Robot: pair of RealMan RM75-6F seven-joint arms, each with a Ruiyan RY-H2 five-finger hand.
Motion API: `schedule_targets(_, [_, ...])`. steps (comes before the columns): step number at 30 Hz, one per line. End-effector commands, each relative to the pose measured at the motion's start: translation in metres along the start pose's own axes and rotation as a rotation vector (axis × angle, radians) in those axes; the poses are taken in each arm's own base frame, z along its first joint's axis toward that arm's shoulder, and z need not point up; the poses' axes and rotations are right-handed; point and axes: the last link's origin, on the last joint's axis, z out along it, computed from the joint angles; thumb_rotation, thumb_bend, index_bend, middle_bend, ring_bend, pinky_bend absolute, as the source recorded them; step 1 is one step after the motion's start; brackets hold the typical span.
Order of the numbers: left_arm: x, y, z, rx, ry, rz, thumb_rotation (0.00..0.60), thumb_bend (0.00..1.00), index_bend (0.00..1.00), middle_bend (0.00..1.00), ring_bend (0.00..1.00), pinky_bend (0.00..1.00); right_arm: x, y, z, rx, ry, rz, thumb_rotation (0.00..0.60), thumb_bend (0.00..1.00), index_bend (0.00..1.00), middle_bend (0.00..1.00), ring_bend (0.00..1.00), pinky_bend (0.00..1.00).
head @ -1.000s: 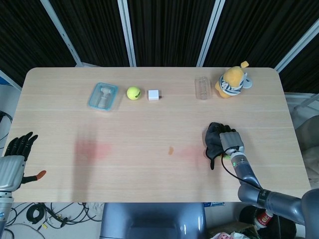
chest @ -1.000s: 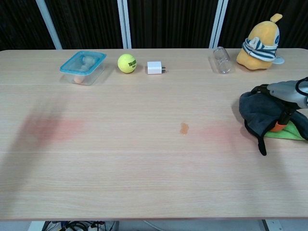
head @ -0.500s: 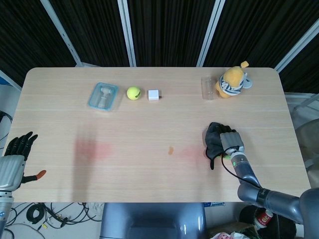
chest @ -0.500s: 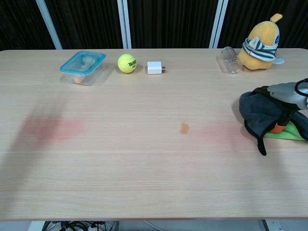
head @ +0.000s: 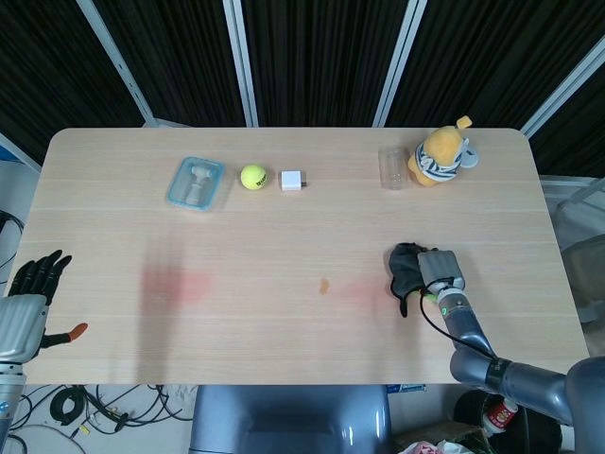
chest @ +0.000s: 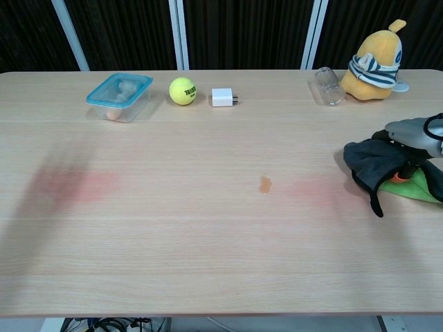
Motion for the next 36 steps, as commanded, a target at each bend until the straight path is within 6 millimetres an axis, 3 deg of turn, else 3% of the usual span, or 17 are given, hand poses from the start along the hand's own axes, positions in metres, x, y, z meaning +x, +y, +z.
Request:
schedule_targets(1, [0.0,0.0,0.0,-0.001,-0.001,0.001,0.6,0.01,0.0,0.0,0.0,0.0,-0.003,-0.002,-0.002,0.014,0.017,-0.001,0.6,0.46,0.67,0.64,0.67,0.8])
schedule_targets(5, [0.0,0.0,-0.001,-0.004,0.0,0.0,0.6,0.01,0.0,0.0,0.0,0.0,-0.001,-0.009,-0.005,0.05,0.053,0.018,0.6,0.49,0.74,0.69,0.73,0.84])
schedule_targets(11, [0.0,0.001,-0.002,-0.008,0.0,-0.003,0.6,0.01,0.0,0.0,0.0,0.0,0.011,-0.028,-0.016,0.137,0.127,0.032,0.6,0.5,0.76,0.71,0.74,0.86])
schedule_targets(25, [-0.001,0.003,-0.004,-0.028,-0.016,-0.012,0.6,0.01,0.0,0.0,0.0,0.0,0.041,-0.117,-0.047,0.357,0.272,0.086,0.6,0.5,0.76,0.71,0.74,0.86])
schedule_targets(29, [-0.001,0.002,-0.004,-0.028,-0.019,-0.019,0.6,0.01,0.0,0.0,0.0,0.0,0.039,-0.148,-0.055,0.409,0.274,0.108,0.6,0.5,0.76,0.71,0.74,0.86])
schedule_targets(36, [0.001,0.001,-0.003,-0.021,-0.017,-0.033,0.6,0.01,0.0,0.0,0.0,0.0,0.017,-0.195,-0.063,0.479,0.224,0.129,0.6,0.49,0.76,0.71,0.74,0.86])
